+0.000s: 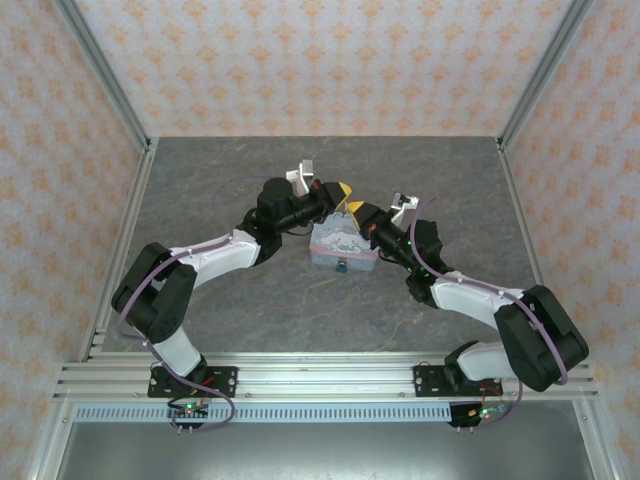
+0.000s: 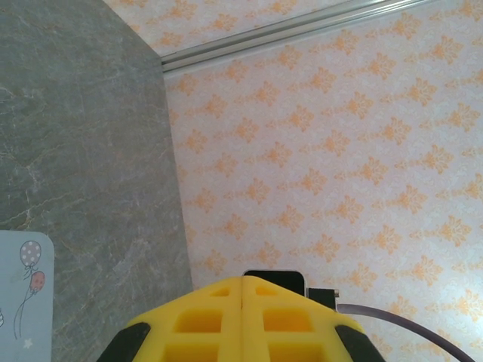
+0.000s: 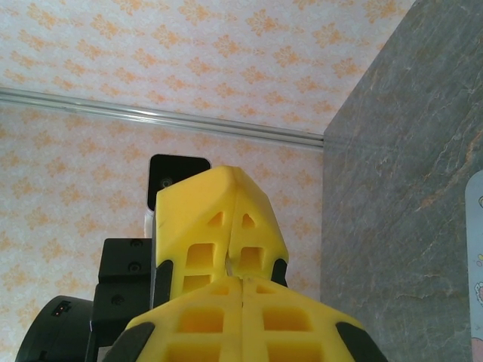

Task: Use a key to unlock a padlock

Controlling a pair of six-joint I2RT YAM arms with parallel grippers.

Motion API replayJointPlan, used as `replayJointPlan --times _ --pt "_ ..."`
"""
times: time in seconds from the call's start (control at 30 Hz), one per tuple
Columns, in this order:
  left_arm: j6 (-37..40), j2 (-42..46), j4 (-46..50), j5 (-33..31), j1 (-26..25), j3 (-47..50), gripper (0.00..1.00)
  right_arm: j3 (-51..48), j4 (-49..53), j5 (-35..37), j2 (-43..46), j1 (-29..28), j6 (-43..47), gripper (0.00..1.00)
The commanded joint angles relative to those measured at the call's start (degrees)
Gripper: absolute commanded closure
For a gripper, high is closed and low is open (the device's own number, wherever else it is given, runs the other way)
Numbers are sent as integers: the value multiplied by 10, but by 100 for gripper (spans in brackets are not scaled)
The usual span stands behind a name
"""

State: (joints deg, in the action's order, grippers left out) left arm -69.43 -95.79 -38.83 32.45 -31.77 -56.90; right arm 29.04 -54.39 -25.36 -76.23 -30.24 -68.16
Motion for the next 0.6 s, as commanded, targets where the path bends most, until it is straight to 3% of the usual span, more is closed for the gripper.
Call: replayJointPlan --times 0.0,0.23,0.43,0.57 --pt "-6 21 -4 -13 -3 13 99 10 -16 3 0 1 5 100" --pt "17 98 71 -82 29 63 46 -27 12 12 28 16 3 100" --pt "74 149 177 -97 34 74 38 -47 12 6 37 26 -3 100" --pt "76 139 180 -71 31 59 38 -43 8 -6 35 26 -11 100"
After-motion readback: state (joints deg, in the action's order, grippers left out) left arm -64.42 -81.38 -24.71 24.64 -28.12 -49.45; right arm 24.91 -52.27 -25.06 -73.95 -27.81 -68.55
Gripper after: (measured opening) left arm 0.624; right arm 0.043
